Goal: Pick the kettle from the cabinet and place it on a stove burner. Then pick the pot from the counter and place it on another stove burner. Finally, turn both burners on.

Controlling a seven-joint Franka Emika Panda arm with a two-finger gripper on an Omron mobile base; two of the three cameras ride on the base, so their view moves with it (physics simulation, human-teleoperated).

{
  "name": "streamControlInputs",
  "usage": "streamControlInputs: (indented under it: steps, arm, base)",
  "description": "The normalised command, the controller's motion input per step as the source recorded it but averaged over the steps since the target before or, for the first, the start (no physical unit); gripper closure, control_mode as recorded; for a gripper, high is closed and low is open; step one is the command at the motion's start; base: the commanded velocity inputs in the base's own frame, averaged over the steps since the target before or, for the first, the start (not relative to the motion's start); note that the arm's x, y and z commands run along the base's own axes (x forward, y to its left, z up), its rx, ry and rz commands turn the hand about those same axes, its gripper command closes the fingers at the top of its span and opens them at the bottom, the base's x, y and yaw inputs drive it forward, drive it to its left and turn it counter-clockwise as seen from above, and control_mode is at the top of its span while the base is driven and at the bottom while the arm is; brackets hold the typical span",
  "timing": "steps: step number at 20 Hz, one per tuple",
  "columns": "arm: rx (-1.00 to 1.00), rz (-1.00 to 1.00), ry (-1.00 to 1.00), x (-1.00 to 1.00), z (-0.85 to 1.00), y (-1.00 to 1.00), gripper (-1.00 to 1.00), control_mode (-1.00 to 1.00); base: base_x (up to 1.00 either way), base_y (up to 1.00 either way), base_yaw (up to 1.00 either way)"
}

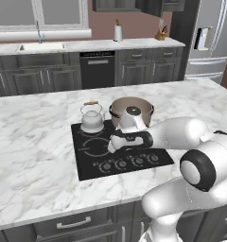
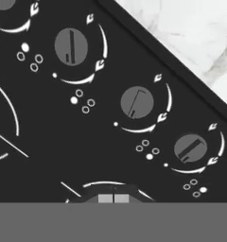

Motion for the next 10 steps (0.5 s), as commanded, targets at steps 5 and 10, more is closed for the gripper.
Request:
streamControlInputs:
  steps: [5,10]
  arm:
    - [-0.01,0.00,-0.05,-0.04,0.25,0.00,1.00,-1.00]
    - [0.00,-0.03,-0.01,-0.29,0.10,0.00,-1.00,-1.00]
  base:
    - [0.00,0.00,0.00]
    - [0.00,0.00,0.00]
